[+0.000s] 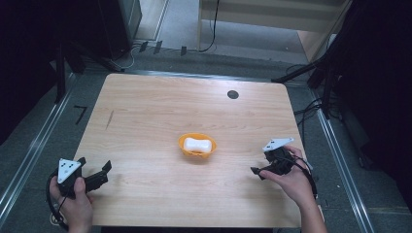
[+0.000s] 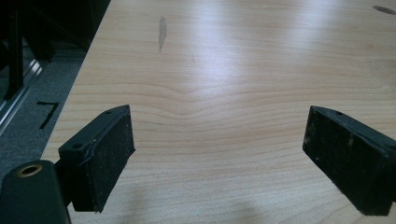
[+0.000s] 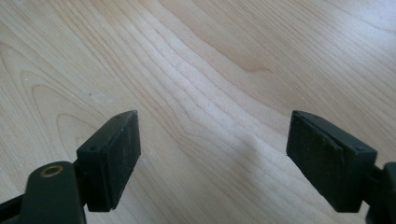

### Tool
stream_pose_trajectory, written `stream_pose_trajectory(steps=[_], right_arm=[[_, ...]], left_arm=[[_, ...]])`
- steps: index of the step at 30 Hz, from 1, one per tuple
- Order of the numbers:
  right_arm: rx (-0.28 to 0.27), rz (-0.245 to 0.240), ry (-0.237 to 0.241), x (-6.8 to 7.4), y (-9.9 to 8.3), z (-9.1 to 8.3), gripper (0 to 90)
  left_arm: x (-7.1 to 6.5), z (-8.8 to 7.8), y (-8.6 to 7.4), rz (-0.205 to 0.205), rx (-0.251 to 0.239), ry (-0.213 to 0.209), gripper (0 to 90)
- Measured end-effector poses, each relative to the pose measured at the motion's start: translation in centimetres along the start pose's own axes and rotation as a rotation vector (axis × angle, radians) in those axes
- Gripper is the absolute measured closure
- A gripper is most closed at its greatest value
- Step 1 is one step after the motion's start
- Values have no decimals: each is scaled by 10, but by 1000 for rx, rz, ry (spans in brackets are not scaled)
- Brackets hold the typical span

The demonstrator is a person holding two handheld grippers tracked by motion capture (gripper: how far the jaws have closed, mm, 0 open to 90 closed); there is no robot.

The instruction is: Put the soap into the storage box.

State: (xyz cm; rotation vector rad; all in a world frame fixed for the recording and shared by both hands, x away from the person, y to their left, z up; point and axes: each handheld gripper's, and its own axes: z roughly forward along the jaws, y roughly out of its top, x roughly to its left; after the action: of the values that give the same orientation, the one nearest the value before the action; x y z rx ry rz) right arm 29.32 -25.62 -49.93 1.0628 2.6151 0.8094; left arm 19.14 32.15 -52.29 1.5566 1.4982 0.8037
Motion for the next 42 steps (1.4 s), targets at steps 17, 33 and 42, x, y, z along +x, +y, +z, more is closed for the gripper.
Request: stream_pose_trajectory(steps=[17,33,42], right_arm=[[-80,115,-34,-8,-46,-12,134],[-169,222,-53,-17,-98,-27,100],[-222,276,-66,-20,-127,-33,92]], left_arm=[[-1,0,0,5,0,0,92],[-2,-1,0,13,0,0,92],[-1,-1,-1,16,-7,1,92]])
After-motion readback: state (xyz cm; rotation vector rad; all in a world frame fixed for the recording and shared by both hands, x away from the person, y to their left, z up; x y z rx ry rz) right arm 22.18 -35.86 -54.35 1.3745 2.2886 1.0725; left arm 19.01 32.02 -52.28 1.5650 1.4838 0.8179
